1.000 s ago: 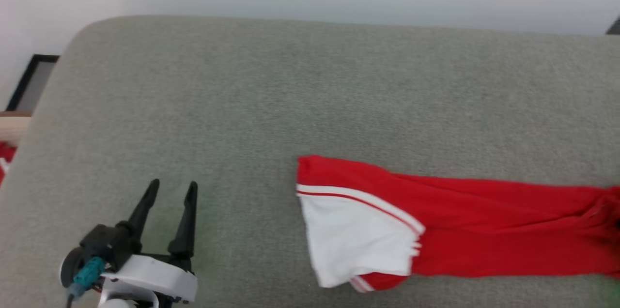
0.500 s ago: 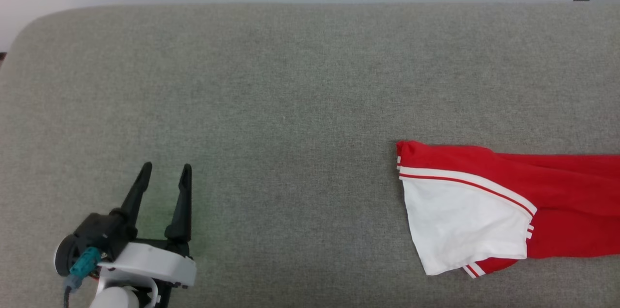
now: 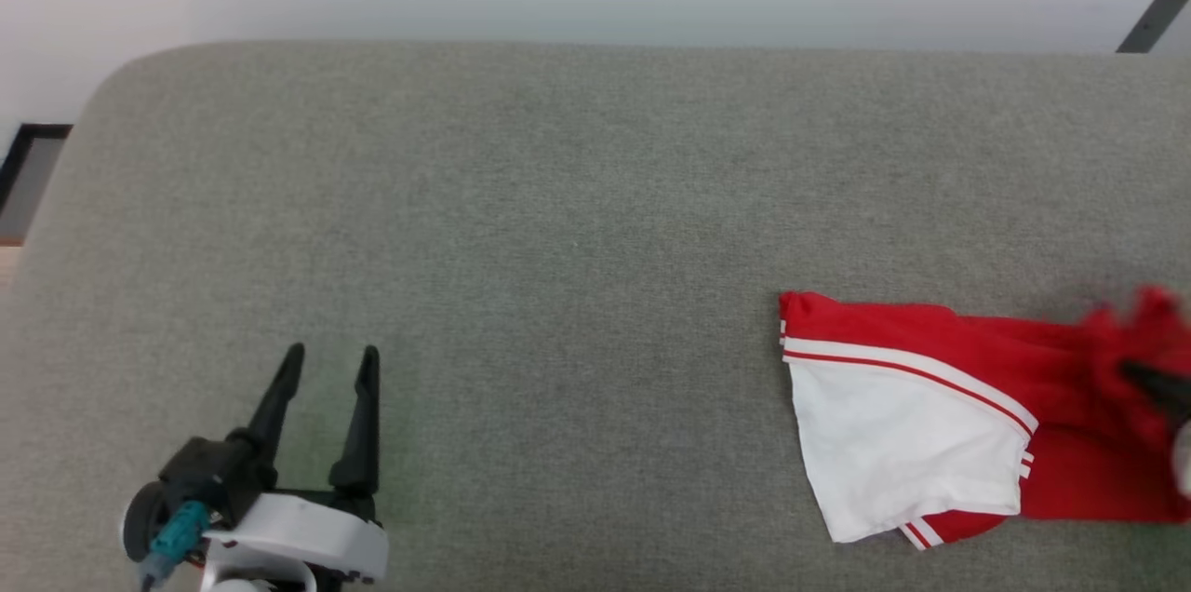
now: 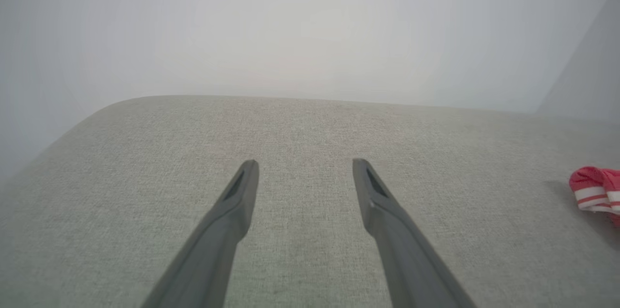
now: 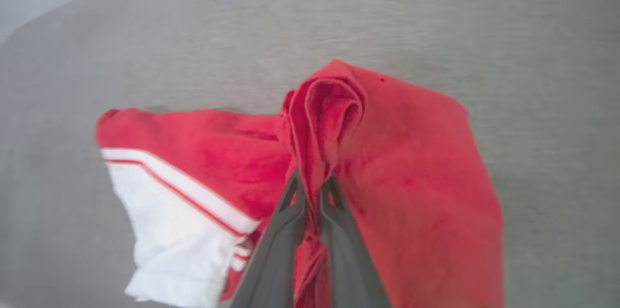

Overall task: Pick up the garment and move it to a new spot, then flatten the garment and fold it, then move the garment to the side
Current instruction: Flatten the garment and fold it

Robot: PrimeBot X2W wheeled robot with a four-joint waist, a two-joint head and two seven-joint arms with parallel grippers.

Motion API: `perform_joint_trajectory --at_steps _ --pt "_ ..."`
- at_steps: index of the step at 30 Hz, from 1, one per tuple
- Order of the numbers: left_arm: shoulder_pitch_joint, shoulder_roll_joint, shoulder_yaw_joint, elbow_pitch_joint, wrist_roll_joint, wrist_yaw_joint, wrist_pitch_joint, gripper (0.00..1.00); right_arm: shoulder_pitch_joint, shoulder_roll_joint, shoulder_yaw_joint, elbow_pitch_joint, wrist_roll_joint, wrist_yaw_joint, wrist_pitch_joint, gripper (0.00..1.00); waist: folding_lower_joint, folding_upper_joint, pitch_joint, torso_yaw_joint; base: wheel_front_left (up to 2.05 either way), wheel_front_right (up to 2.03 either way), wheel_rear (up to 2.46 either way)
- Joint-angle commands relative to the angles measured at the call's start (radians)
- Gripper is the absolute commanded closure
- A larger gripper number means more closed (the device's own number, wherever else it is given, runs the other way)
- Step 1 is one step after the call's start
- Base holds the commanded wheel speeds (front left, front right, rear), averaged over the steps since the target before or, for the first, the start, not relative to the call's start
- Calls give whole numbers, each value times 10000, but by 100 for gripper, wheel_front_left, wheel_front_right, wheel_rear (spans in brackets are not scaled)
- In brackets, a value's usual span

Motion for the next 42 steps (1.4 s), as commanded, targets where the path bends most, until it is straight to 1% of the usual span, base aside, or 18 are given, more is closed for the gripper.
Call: perform_joint_trajectory --at_steps 1,3,6,8,11,15,21,24,27,28,29,30,31,35,42 --pt "134 -22 -26 -2 2 11 4 0 140 163 232 -237 15 -4 88 100 0 -1 -56 90 0 0 0" --pt "101 -120 -113 22 39 11 4 0 191 464 846 -910 56 -4 346 100 0 -1 -101 188 0 0 0" --pt "93 -144 -231 53 18 11 4 0 40 775 1741 -1454 -83 -4 577 100 0 -1 -132 362 0 0 0" --pt "52 -156 -349 104 -66 11 4 0 -101 960 2268 -1592 -230 -4 566 100 0 -1 -144 535 0 0 0" --pt "-18 -200 -377 189 -178 11 4 0 -203 962 3107 -1577 -504 -4 557 100 0 -1 -187 820 0 0 0" --pt "-58 -275 -517 250 -271 9 4 0 -546 1017 3679 -1196 -701 -4 278 100 0 -1 -171 1163 0 0 0" --pt "-106 -401 -767 288 -274 11 5 0 -876 716 4294 -84 -1151 -4 -341 100 0 -1 -97 1583 0 0 0" --pt "-130 -438 -785 332 -272 11 5 0 -967 567 4608 406 -1285 -4 -676 100 0 -1 -91 1654 0 0 0" --pt "-123 -439 -761 395 -281 11 5 0 -994 564 4772 780 -1178 -4 -971 100 0 -1 -149 1637 0 0 0" --pt "-106 -435 -743 433 -285 11 5 0 -1047 553 4856 879 -1152 -4 -1106 84 0 -1 -187 1599 0 0 0" --pt "-84 -438 -746 473 -298 11 5 0 -1101 541 4912 938 -1108 -4 -1242 55 0 -1 -227 1554 0 0 0" --pt "-67 -433 -737 508 -315 11 5 0 -1131 545 4990 962 -1010 -4 -1366 6 0 -1 -280 1503 0 0 0" --pt "-47 -420 -720 541 -345 11 5 0 -1117 568 5026 1032 -864 -4 -1439 0 0 -1 -341 1443 0 0 0" --pt "65 -306 -691 617 -426 9 5 0 -1213 364 5204 1084 -540 -4 -1790 0 0 -1 -601 1127 0 0 0" --pt "274 -136 -647 849 -445 11 5 0 -1103 -12 5077 1302 -204 -4 -2711 0 0 -1 -1181 521 0 0 0"
